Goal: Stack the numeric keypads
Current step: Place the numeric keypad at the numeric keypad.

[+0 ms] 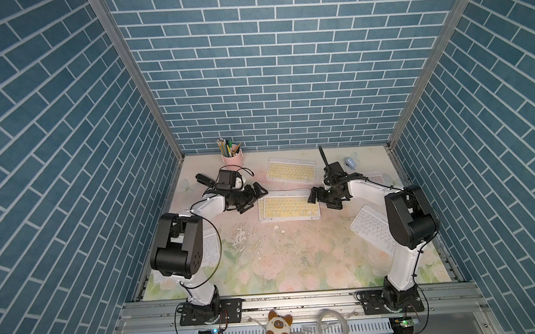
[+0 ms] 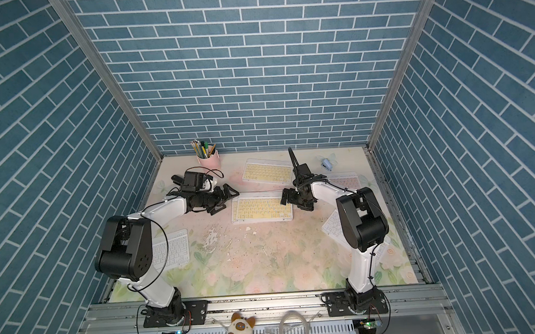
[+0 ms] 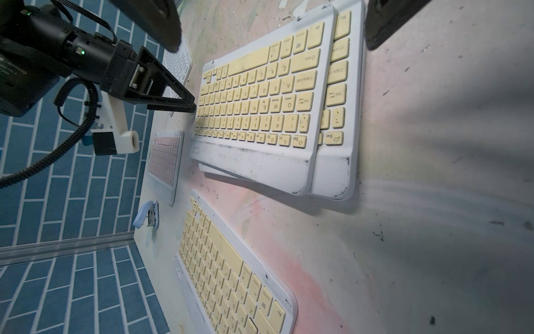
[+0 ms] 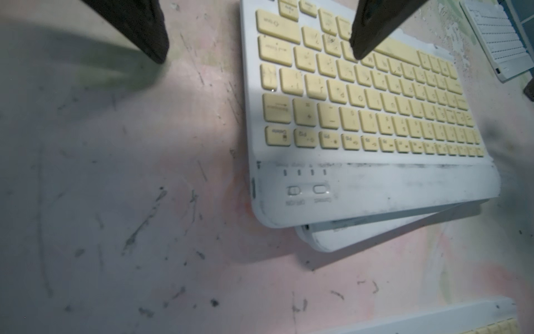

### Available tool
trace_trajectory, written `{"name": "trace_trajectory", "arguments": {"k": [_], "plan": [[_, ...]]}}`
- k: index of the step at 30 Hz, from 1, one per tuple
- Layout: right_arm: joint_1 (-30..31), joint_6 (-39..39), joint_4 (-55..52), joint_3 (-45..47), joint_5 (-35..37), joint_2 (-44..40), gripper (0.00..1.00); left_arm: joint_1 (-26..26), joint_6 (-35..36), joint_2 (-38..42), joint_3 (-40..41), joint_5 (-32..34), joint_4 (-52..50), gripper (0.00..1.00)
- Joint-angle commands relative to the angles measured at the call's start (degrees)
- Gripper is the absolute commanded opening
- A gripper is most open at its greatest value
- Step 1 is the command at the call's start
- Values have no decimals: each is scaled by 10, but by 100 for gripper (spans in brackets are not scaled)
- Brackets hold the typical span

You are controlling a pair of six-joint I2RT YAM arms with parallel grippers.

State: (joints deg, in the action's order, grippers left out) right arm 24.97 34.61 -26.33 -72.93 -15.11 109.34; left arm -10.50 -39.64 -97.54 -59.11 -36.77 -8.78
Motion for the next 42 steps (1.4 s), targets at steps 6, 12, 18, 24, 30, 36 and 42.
{"name": "trace_trajectory", "arguments": {"k": [6, 12, 18, 24, 30, 36, 42], "plan": [[2, -4, -41, -77, 35, 47, 99, 5, -22, -47, -2, -14, 34, 100], [9, -4, -53, -107, 45, 72, 99, 7, -31, -74, -11, -10, 42, 100], [17, -7, -64, -133, 52, 89, 99, 7, -31, -90, -15, -8, 44, 100], [27, -13, -87, -172, 65, 108, 99, 7, -40, -97, -19, -11, 55, 99], [34, -14, -101, -201, 77, 124, 99, 5, -43, -104, -23, -16, 59, 100], [41, -8, -103, -211, 80, 128, 99, 1, -48, -107, -23, -17, 67, 100], [43, 1, -98, -220, 81, 135, 99, 0, -58, -108, -21, -21, 82, 99]]}}
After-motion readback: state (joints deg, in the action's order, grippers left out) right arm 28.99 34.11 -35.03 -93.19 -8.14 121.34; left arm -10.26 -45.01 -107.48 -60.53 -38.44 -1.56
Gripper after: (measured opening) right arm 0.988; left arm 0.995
